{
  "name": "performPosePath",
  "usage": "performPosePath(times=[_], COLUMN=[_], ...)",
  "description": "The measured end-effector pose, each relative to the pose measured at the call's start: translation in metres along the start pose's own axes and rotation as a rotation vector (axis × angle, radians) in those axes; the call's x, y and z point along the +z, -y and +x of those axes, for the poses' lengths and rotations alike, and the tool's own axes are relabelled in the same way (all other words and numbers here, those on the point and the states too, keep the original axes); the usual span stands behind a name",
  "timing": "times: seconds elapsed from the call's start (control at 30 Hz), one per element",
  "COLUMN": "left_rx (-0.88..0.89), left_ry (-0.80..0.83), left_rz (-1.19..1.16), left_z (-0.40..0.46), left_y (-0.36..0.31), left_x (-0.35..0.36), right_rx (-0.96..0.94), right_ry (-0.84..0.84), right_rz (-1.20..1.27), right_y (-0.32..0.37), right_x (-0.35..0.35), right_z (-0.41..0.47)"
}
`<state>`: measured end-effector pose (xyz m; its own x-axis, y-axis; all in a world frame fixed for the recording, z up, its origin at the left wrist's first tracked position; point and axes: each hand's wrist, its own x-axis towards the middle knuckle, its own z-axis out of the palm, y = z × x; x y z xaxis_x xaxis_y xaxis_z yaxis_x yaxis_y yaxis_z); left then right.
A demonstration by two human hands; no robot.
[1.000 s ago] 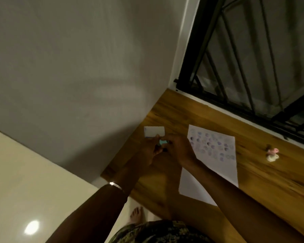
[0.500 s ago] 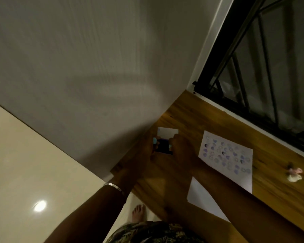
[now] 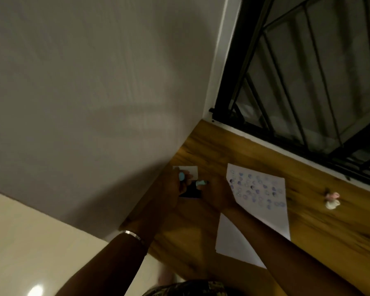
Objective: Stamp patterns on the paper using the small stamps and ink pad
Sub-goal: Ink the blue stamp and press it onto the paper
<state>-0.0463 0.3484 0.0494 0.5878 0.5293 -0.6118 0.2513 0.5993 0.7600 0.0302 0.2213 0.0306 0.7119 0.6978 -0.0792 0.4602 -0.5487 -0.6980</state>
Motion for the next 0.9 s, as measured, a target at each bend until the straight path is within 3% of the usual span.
performPosePath(times=[0.07,0.13,0.27,0.37,0.57,0.67,0.9], left_rx=[-0.074,-0.057,0.329,0.560,0.779,0.841,0.803], left_ry=[-0.003,0.022,0.167,0.411,0.587,0.617,0.633], left_rz=[-0.019,0.196,0.750,1.121,1.775,1.921,1.948], left_z=[0.003,0.011,0.003,-0.019,-0.041,-0.046,-0.045], left_y=[-0.002,0.007,0.047,0.078,0.122,0.136,0.142], left_x=[0.018,0.035,0.069,0.097,0.132,0.140,0.143], right_rx=[0.087,0.194,0.372,0.409,0.468,0.457,0.460], right_ry=[-0.125,-0.198,-0.283,-0.260,-0.323,-0.298,-0.308], right_rz=[0.062,0.005,-0.181,-0.261,-0.359,-0.338,-0.311], right_y=[-0.009,-0.031,-0.073,-0.106,-0.125,-0.131,-0.136], right_x=[-0.019,-0.037,-0.068,-0.085,-0.106,-0.109,-0.108], right_z=[-0.006,-0.015,-0.043,-0.062,-0.094,-0.099,-0.097])
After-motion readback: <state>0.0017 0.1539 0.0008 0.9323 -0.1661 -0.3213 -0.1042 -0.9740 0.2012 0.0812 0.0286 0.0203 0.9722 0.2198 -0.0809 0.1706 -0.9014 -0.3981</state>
